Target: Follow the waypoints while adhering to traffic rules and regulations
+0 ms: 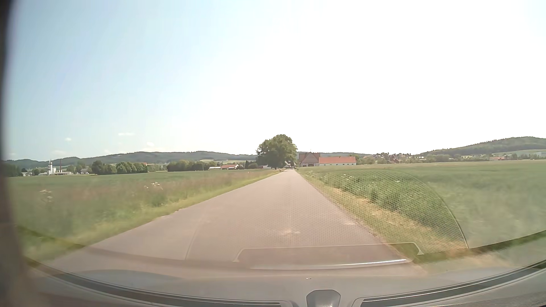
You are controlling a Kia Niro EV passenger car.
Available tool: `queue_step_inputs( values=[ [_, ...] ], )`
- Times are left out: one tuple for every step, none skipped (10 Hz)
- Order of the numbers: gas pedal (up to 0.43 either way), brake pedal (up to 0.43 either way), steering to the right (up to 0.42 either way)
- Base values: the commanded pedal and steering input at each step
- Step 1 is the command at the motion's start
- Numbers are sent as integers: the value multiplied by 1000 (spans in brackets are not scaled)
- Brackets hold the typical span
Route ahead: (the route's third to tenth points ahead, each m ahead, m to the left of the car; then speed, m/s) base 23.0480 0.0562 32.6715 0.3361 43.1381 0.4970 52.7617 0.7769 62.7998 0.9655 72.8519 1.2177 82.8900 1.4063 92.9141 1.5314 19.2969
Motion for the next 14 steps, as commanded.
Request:
queue_step_inputs(
  values=[
    [358,6,-2],
    [350,6,-2],
    [350,6,-2],
    [339,6,-3],
    [339,6,-2],
    [331,6,-3],
    [331,6,-2],
    [331,6,-2],
    [331,6,-3],
    [331,6,-3],
    [331,6,-3],
    [331,6,-3],
    [331,6,-3],
    [331,6,-2]
  ],
)
